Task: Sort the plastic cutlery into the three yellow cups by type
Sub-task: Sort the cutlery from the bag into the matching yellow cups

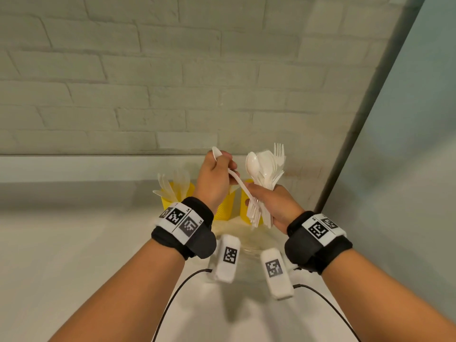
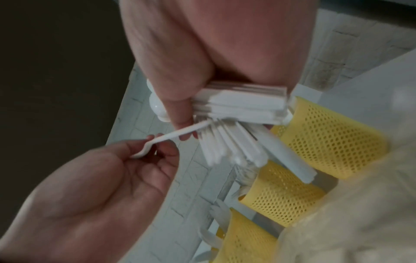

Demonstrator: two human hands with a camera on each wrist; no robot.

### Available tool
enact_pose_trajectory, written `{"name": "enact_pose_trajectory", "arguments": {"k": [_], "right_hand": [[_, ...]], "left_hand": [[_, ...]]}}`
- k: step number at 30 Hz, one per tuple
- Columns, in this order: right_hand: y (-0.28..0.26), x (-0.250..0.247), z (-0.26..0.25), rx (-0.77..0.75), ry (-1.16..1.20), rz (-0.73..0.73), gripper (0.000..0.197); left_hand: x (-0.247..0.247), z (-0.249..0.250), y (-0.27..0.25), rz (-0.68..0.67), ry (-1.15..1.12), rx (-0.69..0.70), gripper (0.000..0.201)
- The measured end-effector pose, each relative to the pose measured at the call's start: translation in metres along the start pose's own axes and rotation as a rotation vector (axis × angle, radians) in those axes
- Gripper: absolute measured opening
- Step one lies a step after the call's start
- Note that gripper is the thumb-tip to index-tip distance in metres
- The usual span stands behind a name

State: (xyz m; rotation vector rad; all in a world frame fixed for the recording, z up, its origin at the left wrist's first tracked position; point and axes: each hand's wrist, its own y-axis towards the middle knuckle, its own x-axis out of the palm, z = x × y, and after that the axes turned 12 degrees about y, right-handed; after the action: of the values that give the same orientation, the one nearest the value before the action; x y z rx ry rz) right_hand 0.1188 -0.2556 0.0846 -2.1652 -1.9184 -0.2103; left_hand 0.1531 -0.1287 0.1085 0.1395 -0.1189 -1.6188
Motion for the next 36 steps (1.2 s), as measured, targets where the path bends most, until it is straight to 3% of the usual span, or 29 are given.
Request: {"name": "enact_pose_trajectory", "arguments": {"k": [2,6,8,15,20,26,29,34,36], "right_hand": [[0.0,0.001,0.002,-0.03,-0.068,0.01,0.006],[0.001,0.005,0.007,-0.063,-0.154,0.082,0.022],[0.0,0.007,0.008,-0.084,-0.178,0.104,0.015],[-0.009,-0.001,0.001,-0.065,-0.114,-0.067,0.011],[-0.008,-0.006,0.001,0.035,0.009,-0.232,0.012],[-0.005,-0.005,0.005,0.061,0.017,-0.243,0.021],[-0.004,-0.003,0.004,0.055,-0.002,-0.235,0.035],[-0.003,0.0,0.008,0.086,0.01,-0.244,0.058],[-0.003,0.001,0.011,0.103,0.021,-0.231,0.059]], "left_hand": [[0.0,-0.003,0.001,-0.035,0.107,0.061,0.02],[0.005,-0.018,0.004,-0.171,0.318,0.113,0.07],[0.007,-0.027,0.006,-0.2,0.398,0.107,0.078],[-0.002,-0.026,0.0,-0.293,0.189,0.044,0.041],[-0.009,-0.02,-0.009,-0.438,-0.003,0.024,0.034],[-0.009,-0.018,-0.012,-0.361,-0.031,-0.003,0.025],[-0.009,-0.021,-0.012,-0.303,-0.045,-0.006,0.026],[-0.01,-0.028,-0.01,-0.199,-0.098,-0.105,0.007],[-0.009,-0.03,-0.011,-0.194,-0.123,-0.129,0.015]]}}
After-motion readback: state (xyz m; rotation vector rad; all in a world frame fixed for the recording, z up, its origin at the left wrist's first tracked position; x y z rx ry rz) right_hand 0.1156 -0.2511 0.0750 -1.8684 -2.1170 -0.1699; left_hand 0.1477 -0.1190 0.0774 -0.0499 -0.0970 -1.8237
